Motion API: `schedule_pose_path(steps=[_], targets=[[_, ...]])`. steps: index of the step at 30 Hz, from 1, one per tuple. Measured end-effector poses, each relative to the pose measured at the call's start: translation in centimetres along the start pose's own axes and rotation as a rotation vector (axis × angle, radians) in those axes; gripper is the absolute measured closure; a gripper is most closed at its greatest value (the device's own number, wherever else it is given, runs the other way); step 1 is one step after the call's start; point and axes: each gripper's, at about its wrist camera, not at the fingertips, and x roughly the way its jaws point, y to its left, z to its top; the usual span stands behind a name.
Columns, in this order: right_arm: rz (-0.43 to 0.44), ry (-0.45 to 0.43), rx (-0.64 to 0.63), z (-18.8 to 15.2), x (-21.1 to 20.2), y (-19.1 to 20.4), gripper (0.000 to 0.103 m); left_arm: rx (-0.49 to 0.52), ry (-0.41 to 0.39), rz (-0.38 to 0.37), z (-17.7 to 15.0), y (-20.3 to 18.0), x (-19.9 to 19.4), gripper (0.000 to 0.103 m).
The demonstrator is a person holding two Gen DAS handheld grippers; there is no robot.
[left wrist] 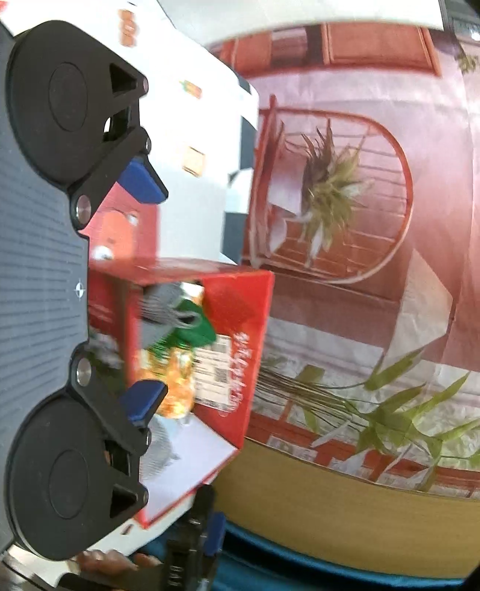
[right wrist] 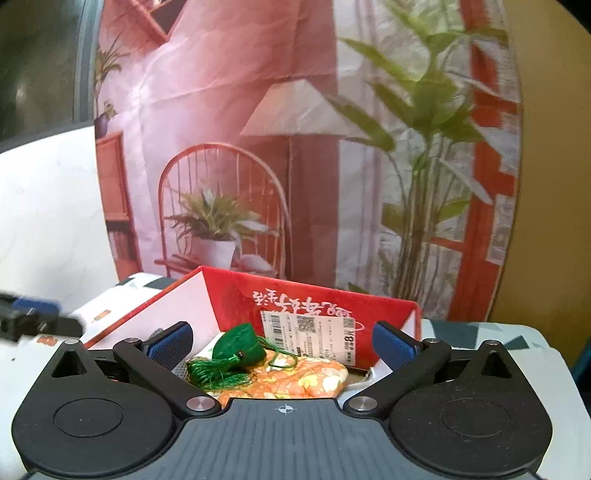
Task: Organize soft objects
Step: 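Lower the green pouch into the box and open both grippers, then move both grippers down to the white cloth before the box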
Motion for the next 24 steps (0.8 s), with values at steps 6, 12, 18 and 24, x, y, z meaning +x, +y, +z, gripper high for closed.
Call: schedule_pose_path(steps=[6, 12, 18, 24], targets=[[-0.032, -0.043, -0.002, -2.3, -2.6, 0.6, 0.0, -0.081, 0.057, 0.065, -3.4, 1.2, -1.4, 0.0], [0.005, -0.109, 0.042, -4.8, -5.3, 0.6, 0.0, -0.099, 0.061, 0.139, -6.4, 1.1, -2.4, 0.0], [0.001, -0.088, 0.074, -7.6, -6.4, 0.6, 0.0, -0.071, 0.088, 0.177, -7.7, 0.2, -1.8, 0.0], [-0.018, -0.009, 0.078, -10.9, -6.5, 0.4, 0.0, -0.062, 0.113, 0.18, -9.6, -0.6, -1.4, 0.0]])
